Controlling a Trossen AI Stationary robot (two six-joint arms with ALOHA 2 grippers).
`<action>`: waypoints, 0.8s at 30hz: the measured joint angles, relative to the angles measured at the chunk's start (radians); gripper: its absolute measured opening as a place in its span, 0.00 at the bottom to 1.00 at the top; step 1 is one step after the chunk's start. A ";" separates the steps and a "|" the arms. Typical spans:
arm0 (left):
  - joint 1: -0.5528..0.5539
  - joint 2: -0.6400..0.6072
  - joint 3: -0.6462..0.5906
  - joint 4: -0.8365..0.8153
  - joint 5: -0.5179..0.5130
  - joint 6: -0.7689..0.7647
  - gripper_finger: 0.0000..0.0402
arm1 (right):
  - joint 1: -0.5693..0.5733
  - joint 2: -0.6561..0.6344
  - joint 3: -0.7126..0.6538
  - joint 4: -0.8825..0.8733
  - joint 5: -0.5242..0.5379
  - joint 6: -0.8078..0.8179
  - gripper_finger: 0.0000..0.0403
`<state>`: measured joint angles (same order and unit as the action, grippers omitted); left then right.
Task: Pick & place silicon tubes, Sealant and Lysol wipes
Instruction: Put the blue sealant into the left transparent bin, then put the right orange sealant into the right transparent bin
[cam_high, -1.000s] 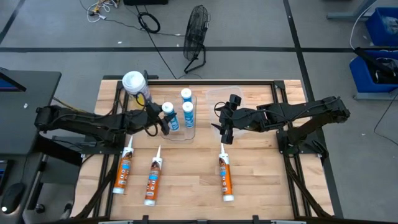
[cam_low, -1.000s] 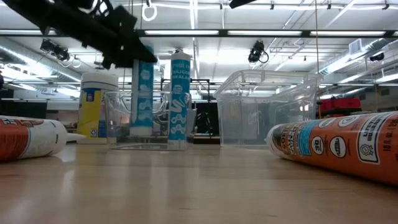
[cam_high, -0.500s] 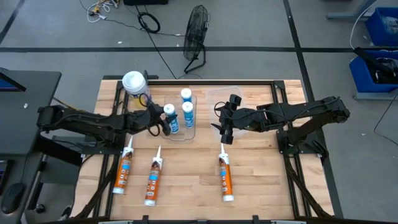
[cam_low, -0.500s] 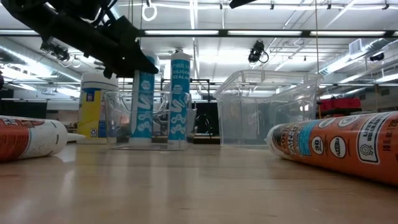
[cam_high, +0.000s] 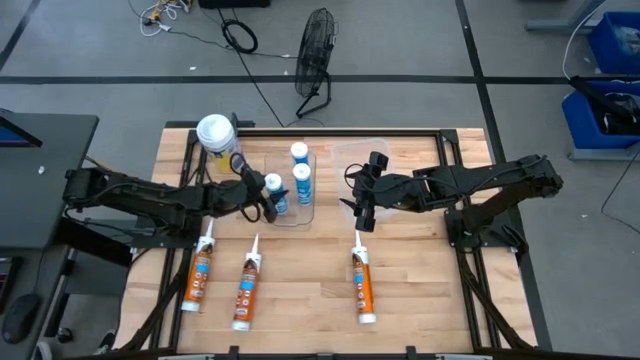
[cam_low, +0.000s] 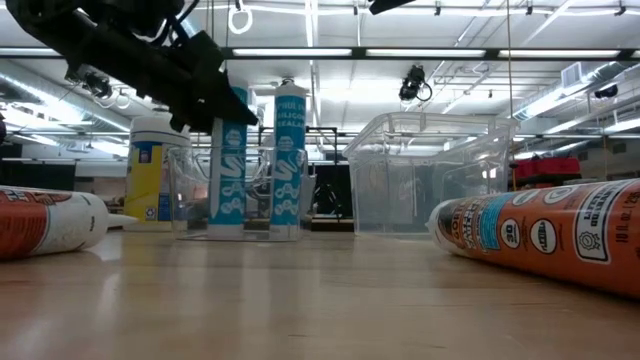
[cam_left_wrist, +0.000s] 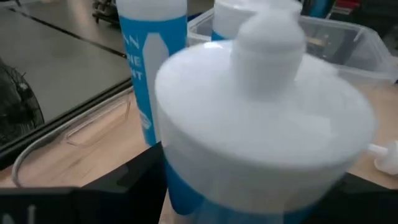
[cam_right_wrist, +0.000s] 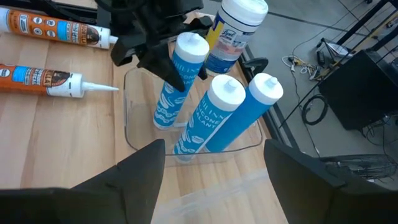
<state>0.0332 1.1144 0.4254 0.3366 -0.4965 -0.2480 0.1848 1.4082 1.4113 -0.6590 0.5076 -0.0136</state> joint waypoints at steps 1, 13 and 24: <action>-0.004 -0.001 -0.001 0.000 0.000 0.001 0.63 | 0.000 0.000 0.000 0.000 0.000 0.000 0.69; -0.016 -0.046 0.031 0.028 -0.003 0.100 0.61 | 0.000 0.000 0.000 -0.002 0.000 0.006 0.69; -0.016 -0.134 0.118 0.022 -0.002 0.233 0.62 | 0.000 0.000 0.000 -0.016 -0.002 0.038 0.69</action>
<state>0.0173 0.9800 0.5436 0.3588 -0.4981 -0.0152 0.1849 1.4086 1.4115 -0.6754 0.5055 0.0243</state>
